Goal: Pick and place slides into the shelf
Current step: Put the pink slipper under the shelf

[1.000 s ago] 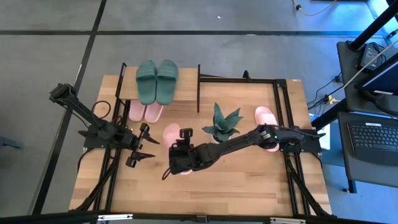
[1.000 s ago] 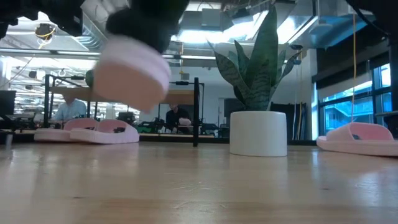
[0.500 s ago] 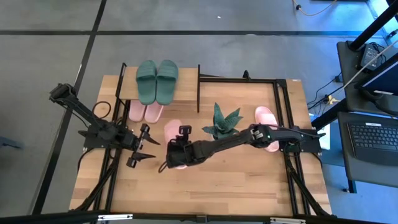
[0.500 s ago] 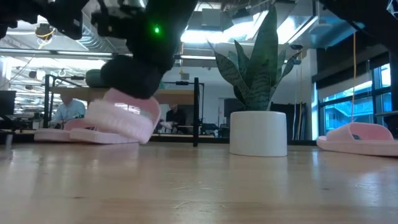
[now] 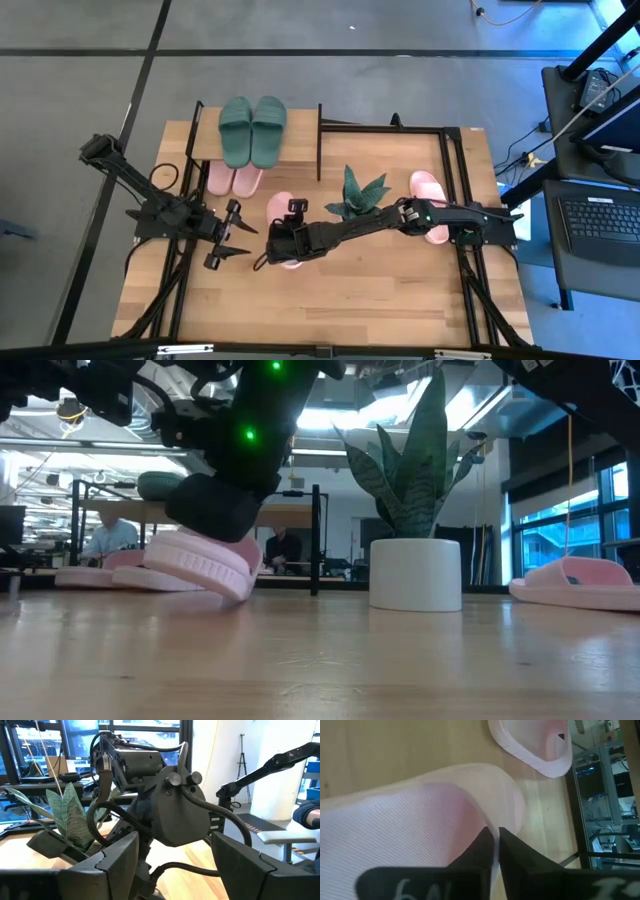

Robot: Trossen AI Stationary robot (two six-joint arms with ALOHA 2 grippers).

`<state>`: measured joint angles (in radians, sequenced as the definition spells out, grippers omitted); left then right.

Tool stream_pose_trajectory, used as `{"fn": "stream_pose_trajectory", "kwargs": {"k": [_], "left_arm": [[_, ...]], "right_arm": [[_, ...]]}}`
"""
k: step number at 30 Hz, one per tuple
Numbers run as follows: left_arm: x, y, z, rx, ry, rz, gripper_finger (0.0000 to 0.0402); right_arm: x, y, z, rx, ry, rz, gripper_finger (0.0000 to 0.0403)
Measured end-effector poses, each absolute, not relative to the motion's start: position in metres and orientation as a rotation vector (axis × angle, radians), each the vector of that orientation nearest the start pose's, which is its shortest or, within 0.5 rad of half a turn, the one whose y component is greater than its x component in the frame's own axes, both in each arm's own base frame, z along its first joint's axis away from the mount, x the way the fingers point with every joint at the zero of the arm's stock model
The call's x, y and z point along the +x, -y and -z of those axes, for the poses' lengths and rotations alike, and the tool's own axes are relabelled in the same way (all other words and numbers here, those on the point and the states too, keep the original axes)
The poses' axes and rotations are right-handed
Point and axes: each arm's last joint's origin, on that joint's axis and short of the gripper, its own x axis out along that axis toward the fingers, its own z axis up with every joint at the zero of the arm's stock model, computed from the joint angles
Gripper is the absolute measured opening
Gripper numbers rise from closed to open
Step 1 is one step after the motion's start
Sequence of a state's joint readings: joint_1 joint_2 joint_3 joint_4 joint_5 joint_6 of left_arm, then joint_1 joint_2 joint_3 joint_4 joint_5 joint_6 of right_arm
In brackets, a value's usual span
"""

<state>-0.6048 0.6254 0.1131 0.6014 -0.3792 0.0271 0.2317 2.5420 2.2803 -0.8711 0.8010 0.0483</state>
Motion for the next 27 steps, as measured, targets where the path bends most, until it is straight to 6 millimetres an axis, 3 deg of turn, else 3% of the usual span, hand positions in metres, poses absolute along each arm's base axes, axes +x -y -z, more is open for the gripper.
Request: {"fn": "stream_pose_trajectory", "kwargs": {"k": [8,27], "left_arm": [[0.1239,0.0726,-0.1984,-0.014,0.079,0.225,0.0240],[0.1239,0.0727,-0.1981,-0.012,0.076,0.228,0.0240]], "right_arm": [[0.5181,-0.1009,-0.1674,-0.520,-0.982,0.530,0.0090],[0.5171,-0.1098,-0.1721,-0.516,-0.985,0.443,0.0095]]}}
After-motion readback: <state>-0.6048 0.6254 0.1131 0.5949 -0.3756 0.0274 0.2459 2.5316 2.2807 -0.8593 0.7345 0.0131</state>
